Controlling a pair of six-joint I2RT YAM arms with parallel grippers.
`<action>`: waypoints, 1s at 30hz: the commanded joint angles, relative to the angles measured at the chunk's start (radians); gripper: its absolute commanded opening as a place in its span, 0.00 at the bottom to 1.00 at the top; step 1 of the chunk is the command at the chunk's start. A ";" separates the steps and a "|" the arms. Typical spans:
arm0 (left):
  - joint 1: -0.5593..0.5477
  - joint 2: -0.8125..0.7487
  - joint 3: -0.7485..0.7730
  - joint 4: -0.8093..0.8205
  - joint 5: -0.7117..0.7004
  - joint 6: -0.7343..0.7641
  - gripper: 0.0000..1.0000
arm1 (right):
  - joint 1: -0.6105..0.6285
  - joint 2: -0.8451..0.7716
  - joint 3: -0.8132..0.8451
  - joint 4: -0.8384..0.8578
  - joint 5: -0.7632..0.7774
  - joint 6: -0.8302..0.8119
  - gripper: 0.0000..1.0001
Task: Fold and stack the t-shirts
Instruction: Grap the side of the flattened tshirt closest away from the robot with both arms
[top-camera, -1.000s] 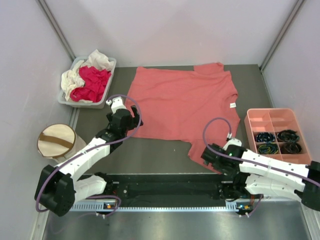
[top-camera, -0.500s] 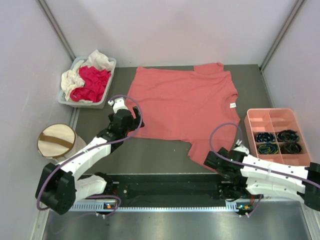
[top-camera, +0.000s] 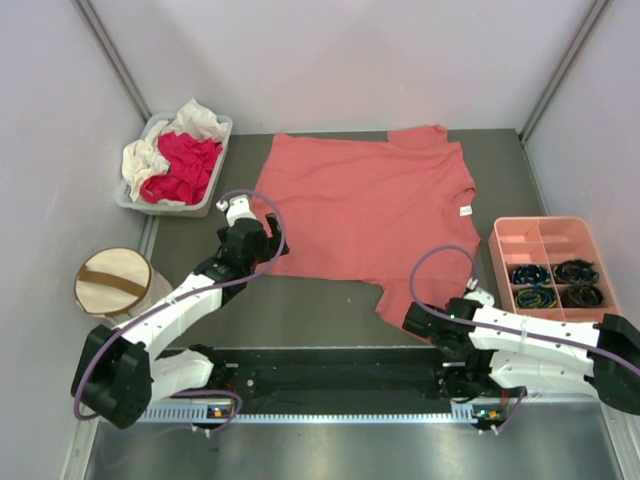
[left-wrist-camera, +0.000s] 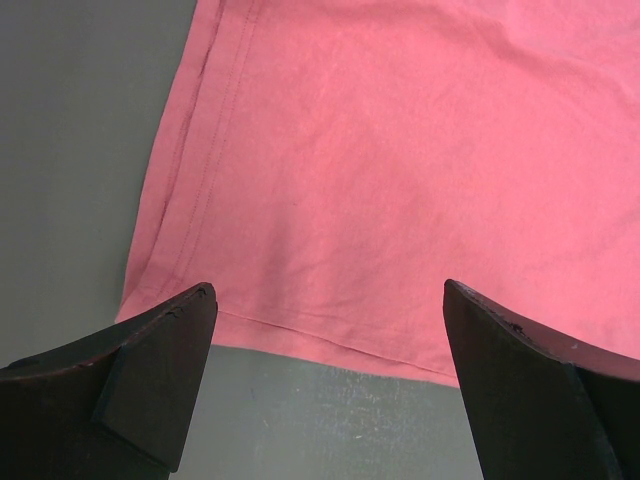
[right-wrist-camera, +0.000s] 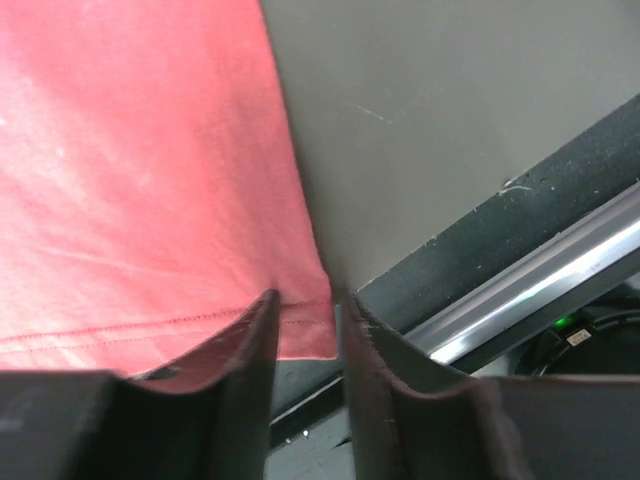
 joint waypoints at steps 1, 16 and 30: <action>-0.005 -0.037 -0.004 0.032 -0.011 -0.003 0.99 | 0.015 0.002 0.023 -0.009 -0.023 -0.026 0.23; 0.024 0.095 0.058 -0.094 -0.160 -0.100 0.97 | 0.016 0.008 0.058 0.046 -0.003 -0.118 0.00; 0.169 0.210 0.047 -0.158 -0.042 -0.152 0.67 | 0.015 0.014 0.067 0.069 0.008 -0.151 0.00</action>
